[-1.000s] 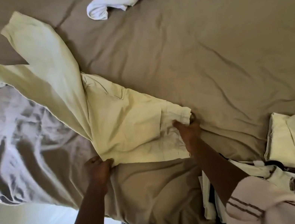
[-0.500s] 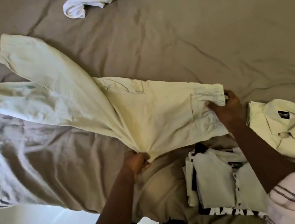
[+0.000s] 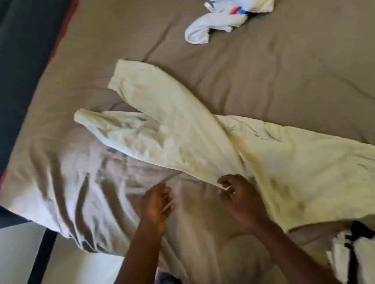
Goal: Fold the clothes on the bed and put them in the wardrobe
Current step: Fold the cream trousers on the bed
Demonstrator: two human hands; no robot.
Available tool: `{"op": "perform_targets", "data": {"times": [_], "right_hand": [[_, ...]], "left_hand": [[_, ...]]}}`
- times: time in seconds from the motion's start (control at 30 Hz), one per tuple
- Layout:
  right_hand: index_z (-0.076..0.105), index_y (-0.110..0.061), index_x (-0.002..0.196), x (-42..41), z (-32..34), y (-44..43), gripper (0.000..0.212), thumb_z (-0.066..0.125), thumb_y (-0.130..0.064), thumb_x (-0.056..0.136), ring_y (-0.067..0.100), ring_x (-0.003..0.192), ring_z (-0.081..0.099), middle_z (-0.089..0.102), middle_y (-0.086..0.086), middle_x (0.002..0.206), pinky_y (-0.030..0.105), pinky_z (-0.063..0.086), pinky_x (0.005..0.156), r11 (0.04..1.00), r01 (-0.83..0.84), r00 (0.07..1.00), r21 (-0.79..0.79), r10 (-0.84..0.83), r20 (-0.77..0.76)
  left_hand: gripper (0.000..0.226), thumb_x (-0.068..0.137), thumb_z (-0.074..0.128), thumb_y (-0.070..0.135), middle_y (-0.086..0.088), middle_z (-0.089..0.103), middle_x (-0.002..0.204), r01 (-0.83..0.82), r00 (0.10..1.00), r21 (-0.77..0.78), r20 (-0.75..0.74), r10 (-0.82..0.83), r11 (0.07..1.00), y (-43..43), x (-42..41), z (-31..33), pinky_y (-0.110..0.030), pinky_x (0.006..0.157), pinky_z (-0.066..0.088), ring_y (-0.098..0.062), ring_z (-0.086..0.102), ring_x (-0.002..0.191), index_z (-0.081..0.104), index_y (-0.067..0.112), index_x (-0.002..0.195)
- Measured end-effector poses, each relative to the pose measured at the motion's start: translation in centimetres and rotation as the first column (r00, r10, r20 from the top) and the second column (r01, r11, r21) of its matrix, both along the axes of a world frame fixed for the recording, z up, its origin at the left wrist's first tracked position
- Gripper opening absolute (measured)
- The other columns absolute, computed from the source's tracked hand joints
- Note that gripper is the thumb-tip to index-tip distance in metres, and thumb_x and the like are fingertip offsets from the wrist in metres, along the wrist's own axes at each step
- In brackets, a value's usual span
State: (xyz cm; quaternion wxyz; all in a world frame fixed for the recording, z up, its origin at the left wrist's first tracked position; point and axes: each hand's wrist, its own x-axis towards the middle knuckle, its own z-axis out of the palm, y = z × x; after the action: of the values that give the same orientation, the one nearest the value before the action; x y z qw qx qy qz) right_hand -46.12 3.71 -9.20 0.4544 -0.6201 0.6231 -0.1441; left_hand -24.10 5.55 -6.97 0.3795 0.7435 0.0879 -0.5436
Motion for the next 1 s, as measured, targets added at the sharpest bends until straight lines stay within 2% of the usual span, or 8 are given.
{"op": "perform_targets", "data": {"times": [0.13, 0.33, 0.43, 0.53, 0.63, 0.7, 0.8, 1.0], "right_hand": [[0.066, -0.024, 0.119, 11.3, -2.7, -2.2, 0.038, 0.067, -0.032, 0.082, 0.028, 0.098, 0.065, 0.062, 0.002, 0.110, 0.042, 0.056, 0.077, 0.948, -0.296, 0.925, -0.117, 0.254, -0.284], [0.055, -0.014, 0.142, 23.4, -7.9, -8.2, 0.074, 0.076, -0.024, 0.071, 0.035, 0.097, 0.059, 0.060, 0.013, 0.113, 0.045, 0.052, 0.075, 0.817, -0.525, 0.737, -0.237, 0.297, -0.607], [0.057, -0.015, 0.141, 25.9, -9.1, -10.3, 0.073, 0.077, -0.016, 0.070, 0.035, 0.089, 0.061, 0.061, 0.013, 0.103, 0.042, 0.053, 0.064, 0.836, -0.519, 0.749, -0.177, 0.345, -0.566], [0.061, -0.023, 0.138, 25.9, -7.4, -10.7, 0.062, 0.066, -0.017, 0.077, 0.029, 0.098, 0.060, 0.060, 0.004, 0.106, 0.039, 0.055, 0.074, 0.915, -0.376, 0.878, -0.147, 0.301, -0.372], [0.063, -0.022, 0.136, 25.4, -5.7, -9.7, 0.061, 0.057, -0.022, 0.075, 0.028, 0.097, 0.060, 0.059, 0.003, 0.104, 0.038, 0.056, 0.075, 0.902, -0.384, 0.903, -0.200, 0.321, -0.286], [0.060, -0.024, 0.139, 25.4, -6.0, -9.0, 0.060, 0.060, -0.026, 0.079, 0.028, 0.102, 0.060, 0.061, 0.003, 0.110, 0.040, 0.058, 0.079, 0.858, -0.494, 0.848, -0.142, 0.440, -0.297], [0.062, -0.022, 0.137, 25.3, -6.7, -8.9, 0.051, 0.066, -0.029, 0.086, 0.026, 0.104, 0.059, 0.062, 0.004, 0.114, 0.042, 0.056, 0.082, 0.847, -0.487, 0.834, -0.214, 0.379, -0.401], [0.055, -0.013, 0.140, 26.1, -6.4, -14.9, 0.058, 0.072, -0.024, 0.085, 0.033, 0.105, 0.053, 0.055, 0.014, 0.120, 0.043, 0.047, 0.083, 0.867, -0.194, 0.847, -0.459, -0.088, -0.524]], "left_hand": [[0.012, 0.095, 0.070, 0.031, 0.002, 0.065, 0.098, -0.092, 0.993, -0.062, 0.072, 0.096, 0.994, -4.8, 12.4, -3.4, -0.031, 0.067, 0.049, -0.013, 0.061, 0.082, 0.069, 0.024, 0.104], [0.098, 0.072, 0.091, 0.038, -0.010, 0.049, 0.151, 0.090, 0.853, -0.023, 0.519, -0.065, 0.996, -12.8, 27.2, -7.7, -0.037, 0.103, 0.052, -0.028, 0.056, 0.131, 0.037, 0.015, 0.151], [0.094, 0.065, 0.092, 0.046, -0.011, 0.060, 0.139, 0.288, 0.791, 0.030, 0.555, -0.256, 0.957, -16.0, 32.4, -8.9, -0.038, 0.106, 0.051, -0.027, 0.061, 0.124, 0.050, 0.011, 0.142], [0.053, 0.071, 0.092, 0.043, -0.007, 0.074, 0.106, 0.484, 0.783, 0.019, 0.437, -0.443, 0.875, -17.6, 34.6, -8.6, -0.040, 0.093, 0.057, -0.022, 0.068, 0.097, 0.074, 0.011, 0.111], [0.012, 0.078, 0.083, 0.022, -0.005, 0.076, 0.090, 0.403, 0.870, -0.117, 0.357, -0.340, 0.908, -18.3, 35.1, -7.5, -0.039, 0.081, 0.055, -0.025, 0.070, 0.084, 0.077, 0.014, 0.084], [0.017, 0.079, 0.076, 0.012, 0.004, 0.067, 0.072, 0.353, 0.815, -0.125, 0.527, -0.239, 0.927, -17.7, 35.6, -7.7, -0.035, 0.069, 0.050, -0.016, 0.061, 0.068, 0.064, 0.021, 0.070], [0.026, 0.068, 0.072, 0.018, 0.001, 0.069, 0.096, 0.410, 0.677, -0.055, 0.687, -0.264, 0.910, -14.9, 35.8, -10.6, -0.046, 0.083, 0.058, -0.023, 0.067, 0.085, 0.059, 0.033, 0.084], [0.055, 0.063, 0.074, 0.027, -0.007, 0.061, 0.131, 0.348, 0.740, -0.072, 0.634, -0.227, 0.935, -13.9, 35.5, -13.9, -0.045, 0.101, 0.054, -0.018, 0.063, 0.112, 0.058, 0.034, 0.115]]}}
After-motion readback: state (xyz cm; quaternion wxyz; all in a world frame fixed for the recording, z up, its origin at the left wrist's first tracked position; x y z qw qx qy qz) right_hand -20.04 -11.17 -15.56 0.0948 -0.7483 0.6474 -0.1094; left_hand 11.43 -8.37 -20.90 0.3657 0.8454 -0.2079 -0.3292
